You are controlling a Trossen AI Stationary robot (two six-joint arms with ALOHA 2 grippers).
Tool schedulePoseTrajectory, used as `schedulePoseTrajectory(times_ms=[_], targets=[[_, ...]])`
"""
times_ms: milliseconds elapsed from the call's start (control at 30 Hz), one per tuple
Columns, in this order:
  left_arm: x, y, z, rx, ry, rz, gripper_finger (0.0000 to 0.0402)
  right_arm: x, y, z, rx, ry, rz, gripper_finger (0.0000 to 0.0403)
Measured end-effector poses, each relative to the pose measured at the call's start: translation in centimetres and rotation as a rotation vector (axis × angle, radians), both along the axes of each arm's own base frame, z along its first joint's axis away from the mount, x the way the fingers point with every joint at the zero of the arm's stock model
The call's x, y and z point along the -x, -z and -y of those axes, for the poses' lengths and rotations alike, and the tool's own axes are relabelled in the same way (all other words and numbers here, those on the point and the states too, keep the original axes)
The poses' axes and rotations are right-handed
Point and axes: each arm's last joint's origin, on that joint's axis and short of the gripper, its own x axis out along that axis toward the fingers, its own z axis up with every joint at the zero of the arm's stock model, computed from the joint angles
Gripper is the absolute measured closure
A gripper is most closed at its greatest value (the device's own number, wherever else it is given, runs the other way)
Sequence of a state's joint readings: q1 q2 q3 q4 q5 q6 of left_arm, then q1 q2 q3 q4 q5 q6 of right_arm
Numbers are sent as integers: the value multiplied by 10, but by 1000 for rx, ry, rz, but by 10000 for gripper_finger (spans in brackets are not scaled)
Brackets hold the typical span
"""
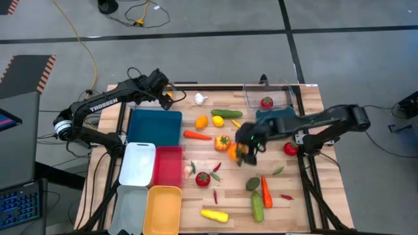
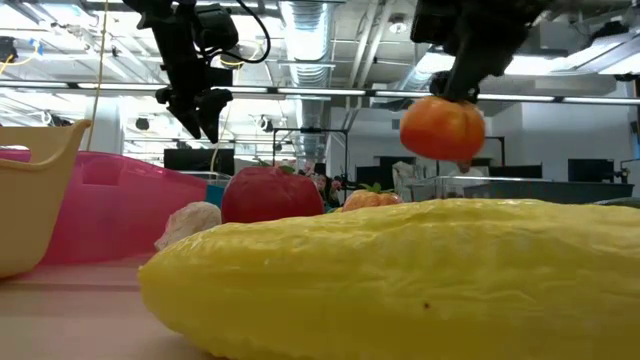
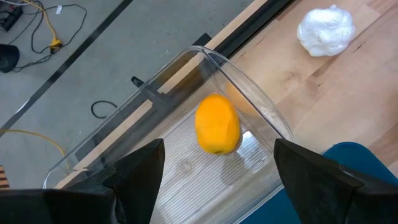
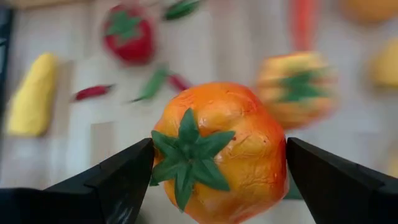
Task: Sort produce into baskets
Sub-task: Put the bottom orange tomato into the right transparent bin
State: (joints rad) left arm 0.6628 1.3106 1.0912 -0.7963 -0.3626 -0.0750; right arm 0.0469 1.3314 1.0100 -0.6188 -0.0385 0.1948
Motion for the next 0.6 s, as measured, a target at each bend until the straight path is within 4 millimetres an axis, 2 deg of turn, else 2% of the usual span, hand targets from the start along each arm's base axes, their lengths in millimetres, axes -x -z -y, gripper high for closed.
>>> schedulePoseTrajectory(times_ms=[300,467,600], targets=[[0,0,0,0,0,0,111,50,-36,77,249,314,41,17],[0,0,0,0,0,1,111,73,-43,117,321,498,28,17],[0,0,0,0,0,1,111,88,-42,141,324,624,3,17]])
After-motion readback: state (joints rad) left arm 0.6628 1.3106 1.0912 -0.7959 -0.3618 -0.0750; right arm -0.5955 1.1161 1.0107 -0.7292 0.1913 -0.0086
